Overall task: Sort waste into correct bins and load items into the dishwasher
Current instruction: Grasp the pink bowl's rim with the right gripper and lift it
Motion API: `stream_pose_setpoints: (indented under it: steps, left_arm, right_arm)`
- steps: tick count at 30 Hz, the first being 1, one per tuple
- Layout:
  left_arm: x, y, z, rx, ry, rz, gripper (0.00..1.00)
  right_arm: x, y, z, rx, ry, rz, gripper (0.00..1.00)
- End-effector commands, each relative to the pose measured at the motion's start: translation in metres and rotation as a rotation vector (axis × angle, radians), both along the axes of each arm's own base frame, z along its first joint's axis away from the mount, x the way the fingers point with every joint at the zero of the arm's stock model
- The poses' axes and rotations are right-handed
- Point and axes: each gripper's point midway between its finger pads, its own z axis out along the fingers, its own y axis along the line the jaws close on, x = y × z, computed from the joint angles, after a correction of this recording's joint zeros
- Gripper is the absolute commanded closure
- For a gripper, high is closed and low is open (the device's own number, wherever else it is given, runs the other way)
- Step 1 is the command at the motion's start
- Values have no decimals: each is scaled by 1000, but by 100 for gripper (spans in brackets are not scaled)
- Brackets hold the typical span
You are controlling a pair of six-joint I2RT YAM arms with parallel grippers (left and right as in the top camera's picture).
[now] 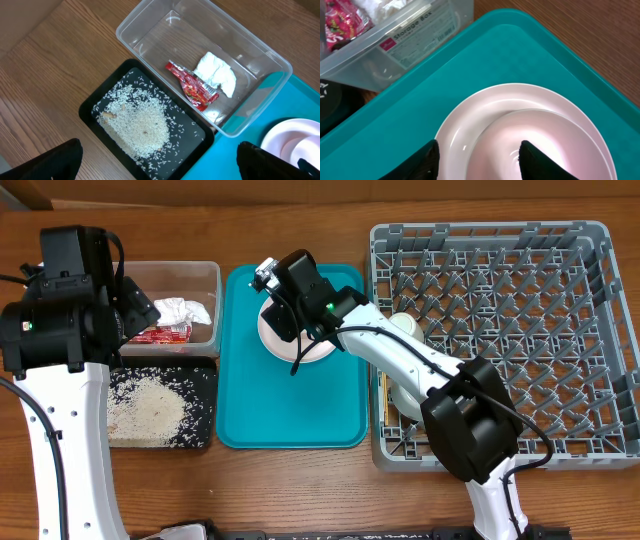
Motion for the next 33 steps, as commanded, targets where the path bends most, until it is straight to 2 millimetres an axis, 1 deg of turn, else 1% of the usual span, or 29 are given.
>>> stream_pose_setpoints:
  steps: [1, 5, 9, 14, 19, 20, 25, 28, 33]
  left_arm:
    - [1, 0, 5, 4, -12, -9, 0]
    - [1, 0, 5, 4, -12, -9, 0]
    - [1, 0, 5, 4, -12, -9, 0]
    - [1, 0, 5, 4, -12, -9, 0]
    - [1, 0, 5, 4, -12, -9, 0]
    - [1, 0, 5, 4, -12, -9, 0]
    - [1, 0, 5, 4, -12, -9, 0]
    - [1, 0, 5, 4, -12, -9, 0]
    - [1, 0, 5, 4, -12, -9, 0]
  right_arm:
    - [1, -3, -9, -19, 1, -3, 53]
    - [-4, -6, -18, -14, 45, -34, 56]
    - [-14, -6, -28, -15, 102, -12, 61]
    - [-22, -8, -46, -48, 148, -7, 61]
    - [-23, -9, -62, -67, 170, -8, 61]
    - [-23, -9, -63, -69, 170, -7, 62]
    - [-23, -9, -63, -68, 170, -7, 73]
    - [-25, -12, -65, -79, 177, -10, 77]
    - [-22, -14, -64, -90, 165, -21, 78]
